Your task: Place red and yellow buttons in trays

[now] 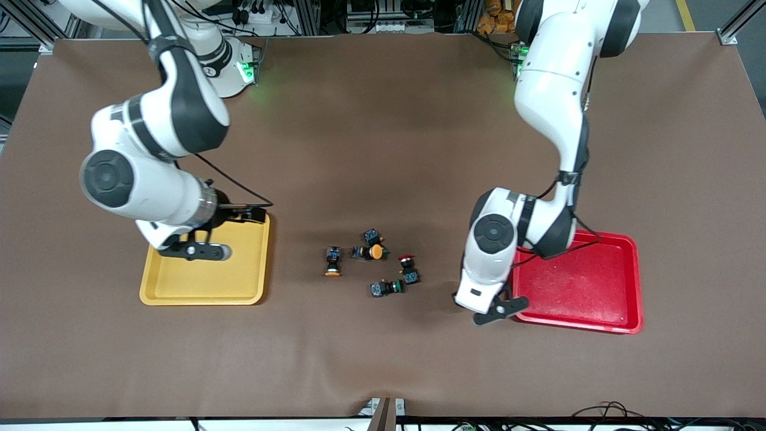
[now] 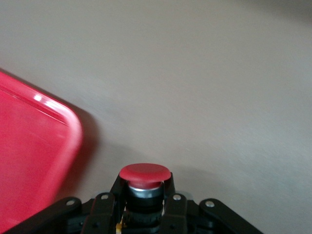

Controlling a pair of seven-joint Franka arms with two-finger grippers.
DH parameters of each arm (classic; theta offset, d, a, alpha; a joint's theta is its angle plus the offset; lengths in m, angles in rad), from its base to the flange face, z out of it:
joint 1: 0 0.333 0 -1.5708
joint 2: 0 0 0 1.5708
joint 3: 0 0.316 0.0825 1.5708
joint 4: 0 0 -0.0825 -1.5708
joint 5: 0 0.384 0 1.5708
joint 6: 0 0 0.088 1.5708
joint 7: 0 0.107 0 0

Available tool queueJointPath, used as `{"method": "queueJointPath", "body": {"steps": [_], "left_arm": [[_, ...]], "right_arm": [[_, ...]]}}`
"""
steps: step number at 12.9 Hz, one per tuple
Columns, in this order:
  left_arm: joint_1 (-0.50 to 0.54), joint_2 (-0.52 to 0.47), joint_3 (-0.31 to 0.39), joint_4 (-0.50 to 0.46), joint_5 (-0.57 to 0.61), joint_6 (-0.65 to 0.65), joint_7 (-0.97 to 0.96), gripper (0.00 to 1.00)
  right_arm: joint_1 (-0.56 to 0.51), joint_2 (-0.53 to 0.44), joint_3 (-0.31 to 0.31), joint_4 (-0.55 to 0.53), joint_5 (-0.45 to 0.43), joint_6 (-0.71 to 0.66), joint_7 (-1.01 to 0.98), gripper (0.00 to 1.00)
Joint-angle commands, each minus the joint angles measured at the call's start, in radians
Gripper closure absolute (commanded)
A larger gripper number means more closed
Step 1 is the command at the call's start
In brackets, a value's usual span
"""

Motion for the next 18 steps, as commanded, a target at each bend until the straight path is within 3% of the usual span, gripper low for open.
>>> {"method": "queueJointPath", "body": {"steps": [1,4,10,13,14,15,16,18], "left_arm": [[0.083,-0.028,0.001,-0.033,0.011,-0.028,0.147,1.00],[0.213,-0.027,-0.006,-0.040,0.001,-0.104,0.448,1.00],[0.522,-0.016,-0.126,-0.070,-0.005,-0.105,0.888,1.00],[0.580,-0.007,-0.172,-0.074,-0.004,-0.103,0.935,1.00],[0.580,-0.007,-0.174,-0.074,-0.004,-0.103,0.938,0.88],[0.579,-0.007,-0.174,-0.074,-0.004,-0.103,0.941,0.36],[0.571,-0.008,-0.174,-0.074,-0.005,-0.103,0.935,0.06],[0.559,-0.017,-0.175,-0.070,-0.005,-0.103,0.906,0.00]], "right_arm": [[0.051,0.057,-0.007,0.016,0.015,0.058,0.060,0.00],[0.088,0.149,-0.006,0.024,0.102,0.159,0.057,0.00],[0.180,0.336,-0.007,0.059,0.106,0.394,0.094,0.00],[0.192,0.420,-0.007,0.102,0.104,0.462,0.096,0.00],[0.197,0.434,-0.009,0.108,0.097,0.460,0.087,0.00],[0.195,0.434,-0.009,0.106,0.090,0.460,0.084,0.00],[0.189,0.437,-0.009,0.106,0.084,0.460,0.085,0.00],[0.195,0.456,-0.009,0.108,0.084,0.467,0.093,0.00]]}}
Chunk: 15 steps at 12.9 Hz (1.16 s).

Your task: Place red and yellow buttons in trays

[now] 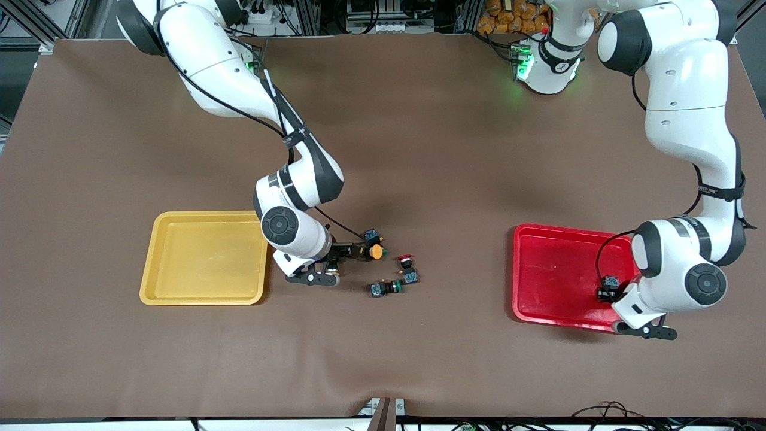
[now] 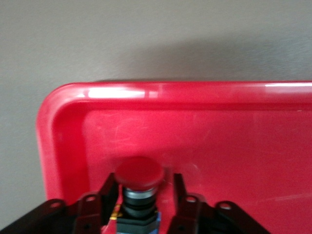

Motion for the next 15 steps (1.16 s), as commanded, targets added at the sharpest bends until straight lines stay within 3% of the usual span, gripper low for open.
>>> {"method": "queueJointPath", "body": {"steps": [1,2,3,4,6,7,10,15], "left_arm": [[-0.020,-0.024,-0.002,0.007,-0.004,-0.011,-0.052,0.00],[-0.030,-0.026,-0.017,0.009,-0.003,-0.011,-0.121,0.00],[-0.036,-0.036,-0.044,0.010,-0.003,-0.011,-0.194,0.00],[-0.045,-0.056,-0.069,0.013,-0.003,-0.011,-0.269,0.00],[-0.072,-0.061,-0.107,0.013,-0.001,-0.011,-0.412,0.00],[-0.091,-0.063,-0.124,0.013,-0.001,-0.012,-0.484,0.00],[-0.215,-0.063,-0.140,0.018,0.002,-0.011,-0.723,0.00],[-0.371,-0.053,-0.130,0.027,0.002,0.004,-0.925,0.00]], "right_arm": [[0.012,0.039,-0.005,0.035,-0.001,0.010,0.006,0.00],[0.012,0.039,-0.005,0.035,-0.003,0.010,0.006,0.01],[0.011,0.039,-0.005,0.033,-0.005,0.010,0.003,0.10],[0.012,0.043,-0.005,0.033,-0.005,0.011,0.004,0.11],[0.012,0.048,-0.007,0.030,-0.008,0.011,0.003,0.24],[0.012,0.048,-0.005,0.029,-0.026,0.011,0.001,0.50],[0.011,0.046,-0.005,0.029,-0.052,0.010,-0.005,1.00],[-0.008,0.003,-0.008,0.064,-0.055,-0.100,-0.004,1.00]]}}
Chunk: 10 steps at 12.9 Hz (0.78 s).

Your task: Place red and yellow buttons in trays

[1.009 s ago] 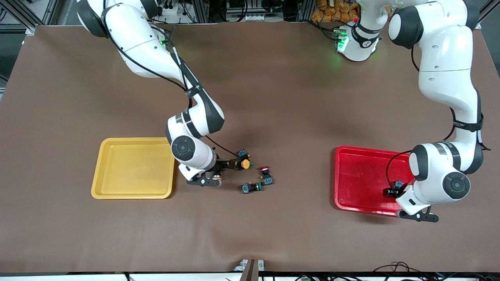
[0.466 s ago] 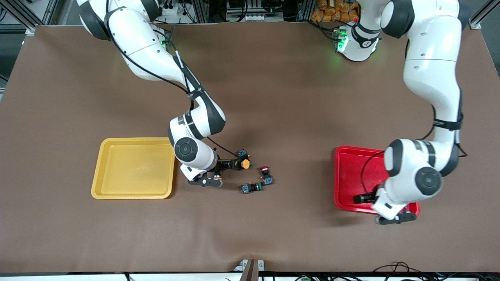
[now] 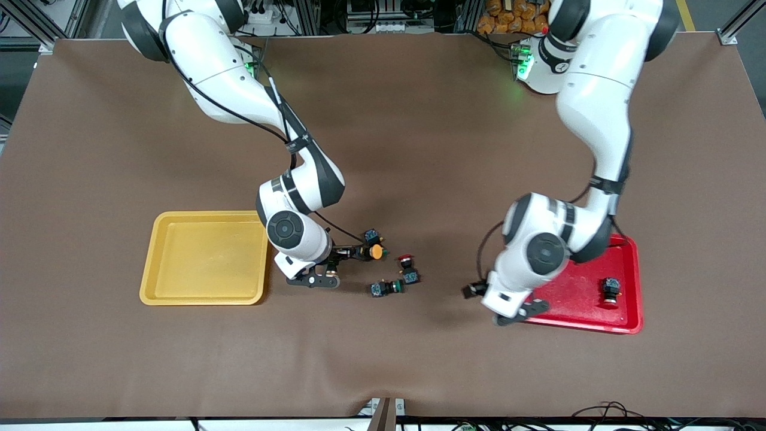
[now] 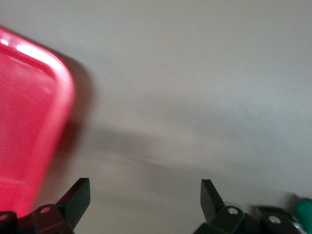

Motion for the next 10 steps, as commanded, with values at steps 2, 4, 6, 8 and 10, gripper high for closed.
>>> {"method": "queueJointPath", "body": {"steps": [2,4,6,8,10], "left_arm": [[-0.078,0.003,0.008,0.001,0.000,0.041,-0.097,0.00],[-0.132,0.017,0.010,0.003,0.000,0.122,-0.158,0.00],[-0.178,0.034,0.013,0.001,0.000,0.182,-0.187,0.00],[-0.215,0.063,0.017,0.003,0.003,0.239,-0.195,0.00],[-0.238,0.087,0.025,0.003,0.009,0.253,-0.195,0.00]], "right_arm": [[-0.069,-0.030,0.003,0.118,-0.014,-0.224,-0.043,1.00],[-0.129,-0.075,0.003,0.134,-0.010,-0.289,-0.131,1.00],[-0.185,-0.099,-0.002,0.124,-0.017,-0.366,-0.197,1.00],[-0.266,-0.103,-0.002,0.114,-0.018,-0.423,-0.295,1.00],[-0.321,-0.105,-0.003,0.091,-0.018,-0.434,-0.338,1.00]]}}
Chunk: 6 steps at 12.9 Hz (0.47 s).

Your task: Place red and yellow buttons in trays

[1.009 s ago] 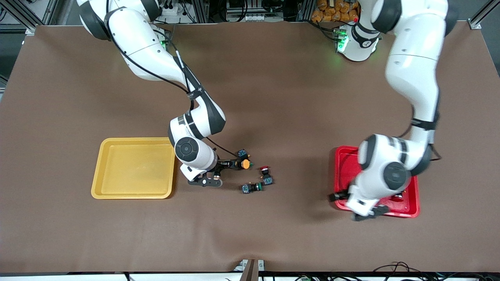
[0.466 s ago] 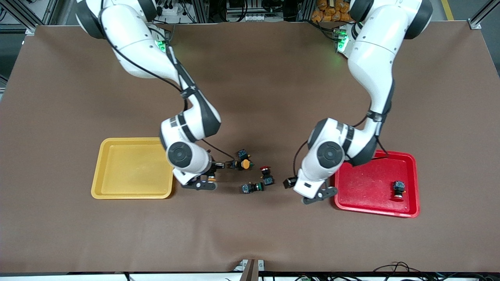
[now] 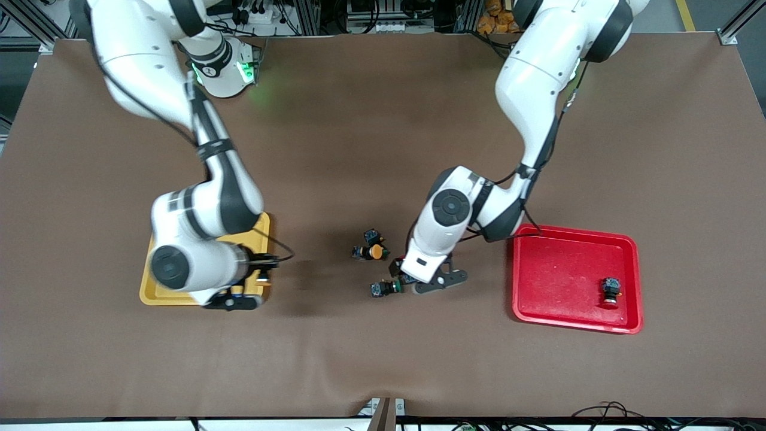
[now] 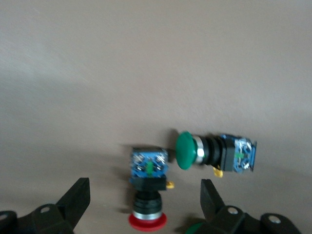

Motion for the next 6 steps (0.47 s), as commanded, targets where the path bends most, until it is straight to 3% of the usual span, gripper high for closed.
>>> {"method": "queueJointPath", "body": {"steps": [1,4,5,6], "left_arm": [[-0.044,0.027,0.039,0.002,0.012,0.024,-0.011,0.00],[-0.120,0.050,0.107,0.002,0.011,0.024,-0.016,0.00],[-0.121,0.050,0.108,0.002,0.009,0.024,-0.017,0.09],[-0.119,0.049,0.108,0.002,0.009,0.024,-0.017,0.41]], "right_arm": [[-0.064,-0.019,0.018,-0.049,-0.019,-0.008,-0.039,1.00],[-0.105,-0.018,0.003,-0.072,-0.040,-0.018,-0.067,1.00],[-0.137,-0.016,0.004,-0.089,-0.040,-0.012,-0.117,1.00],[-0.176,-0.012,0.004,-0.092,-0.040,-0.009,-0.189,1.00]]}}
